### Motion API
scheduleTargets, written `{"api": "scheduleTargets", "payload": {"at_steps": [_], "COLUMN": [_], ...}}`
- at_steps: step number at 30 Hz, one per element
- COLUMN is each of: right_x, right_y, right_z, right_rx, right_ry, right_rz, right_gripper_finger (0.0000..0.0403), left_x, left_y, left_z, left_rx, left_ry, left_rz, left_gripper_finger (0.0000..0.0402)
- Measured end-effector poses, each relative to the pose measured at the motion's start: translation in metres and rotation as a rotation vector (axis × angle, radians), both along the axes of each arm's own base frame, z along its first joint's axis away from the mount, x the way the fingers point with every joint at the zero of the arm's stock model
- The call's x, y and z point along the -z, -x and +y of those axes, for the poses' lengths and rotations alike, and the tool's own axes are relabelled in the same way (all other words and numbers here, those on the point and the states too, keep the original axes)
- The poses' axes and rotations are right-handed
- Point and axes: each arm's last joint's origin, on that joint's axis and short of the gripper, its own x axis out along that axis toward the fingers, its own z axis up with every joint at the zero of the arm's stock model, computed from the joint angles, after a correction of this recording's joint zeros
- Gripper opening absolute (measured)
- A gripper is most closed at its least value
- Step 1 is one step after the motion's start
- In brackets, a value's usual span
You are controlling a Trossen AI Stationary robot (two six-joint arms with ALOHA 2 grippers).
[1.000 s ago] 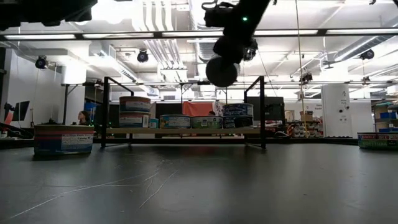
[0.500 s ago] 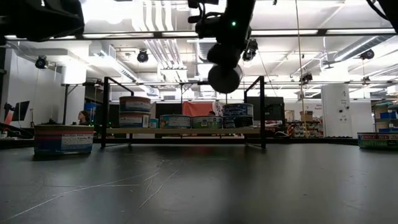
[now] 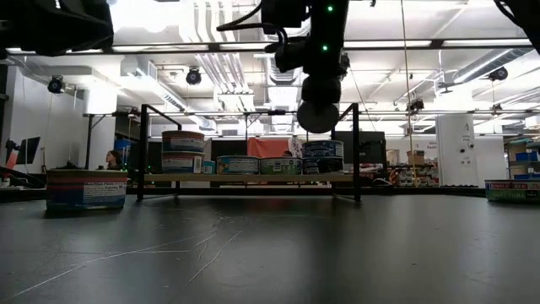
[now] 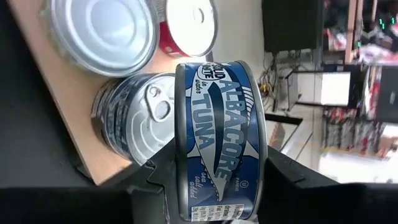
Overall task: Stack canned seafood by type on shelf
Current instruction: Stack the blue tuna can on top of the other blue tuna cans on the shelf
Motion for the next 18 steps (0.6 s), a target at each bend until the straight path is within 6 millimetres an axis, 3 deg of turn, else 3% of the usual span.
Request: {"api": "scheduleTargets", "payload": {"at_steps": [7,18], "right_x": [0.001,0.001], "right_y": [0.002,0.0], "right_z": [-0.012,-0.021], "right_rx": [-0.071,-0.078], "right_ry": [-0.075,-0.034], "right_rz": [0.085,0.079], "right_gripper_finger": [0.0132,0.0132], "left_x": [0.0,0.0], "left_y": [0.0,0.0], "left_z": [0.0,0.0], "left_rx": [-0.002,-0.004], "left_ry": [0.013,0.026], "left_rz": [0.002,0.003], "left_gripper_finger": [0.0,0.0]}}
